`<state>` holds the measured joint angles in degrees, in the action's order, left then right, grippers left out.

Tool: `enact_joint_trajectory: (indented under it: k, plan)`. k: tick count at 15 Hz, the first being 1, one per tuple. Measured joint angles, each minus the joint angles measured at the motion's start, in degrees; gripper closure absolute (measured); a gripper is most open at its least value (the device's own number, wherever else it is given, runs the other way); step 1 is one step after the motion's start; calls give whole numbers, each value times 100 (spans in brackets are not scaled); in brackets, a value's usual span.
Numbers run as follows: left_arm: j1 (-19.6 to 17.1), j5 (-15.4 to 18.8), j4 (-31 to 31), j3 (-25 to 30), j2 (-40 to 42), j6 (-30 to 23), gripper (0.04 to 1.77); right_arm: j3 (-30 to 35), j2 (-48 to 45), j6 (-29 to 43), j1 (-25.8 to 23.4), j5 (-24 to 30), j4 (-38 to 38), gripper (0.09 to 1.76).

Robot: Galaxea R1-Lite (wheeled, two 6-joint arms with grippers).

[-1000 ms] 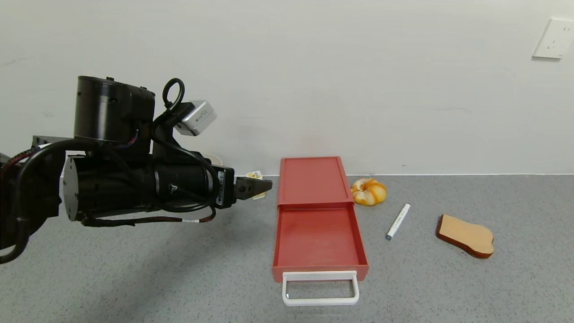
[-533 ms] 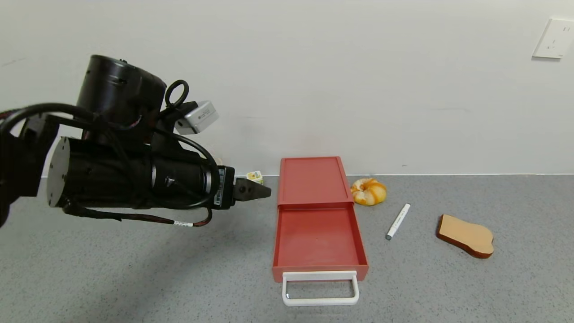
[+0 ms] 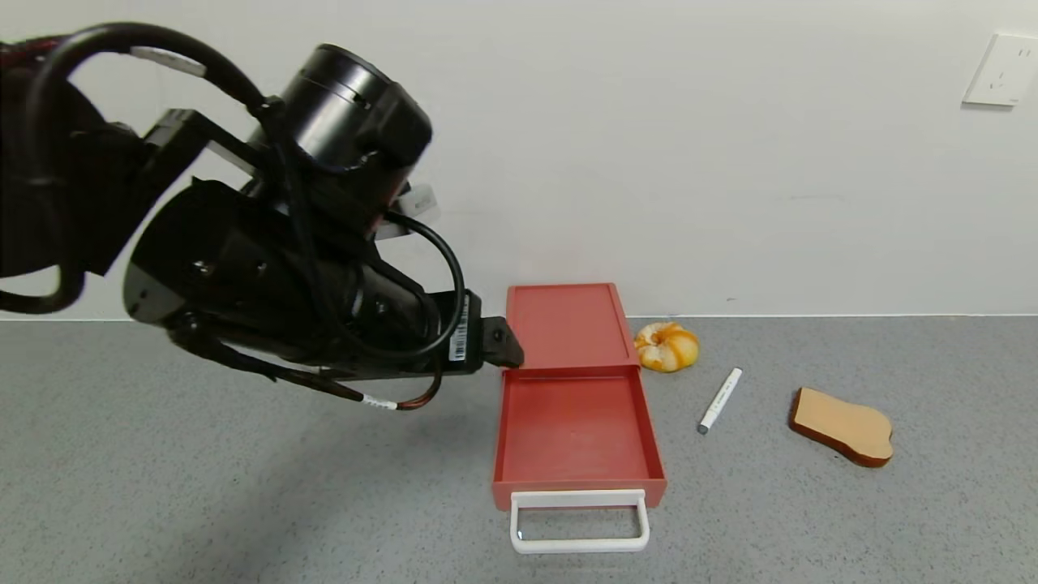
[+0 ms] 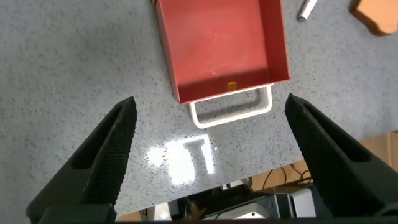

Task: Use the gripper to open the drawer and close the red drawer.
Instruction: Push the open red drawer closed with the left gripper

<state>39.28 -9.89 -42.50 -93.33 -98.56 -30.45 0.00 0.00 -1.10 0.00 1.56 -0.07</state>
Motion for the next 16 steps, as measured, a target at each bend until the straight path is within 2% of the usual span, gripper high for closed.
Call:
enact_joint_trajectory:
  k: [6,12,16]
  plan:
    - [686,-433,-30,-179,-861,-703,9,0,0,2,0,-2,0,14]
    - [1126,-439,-30,-208,-1597,-1218,9,0,0,0,0,-2,0,14]
    - [1248,-347,-28,-197,-2024,-1462,9,0,0,0,0,-2,0,14]
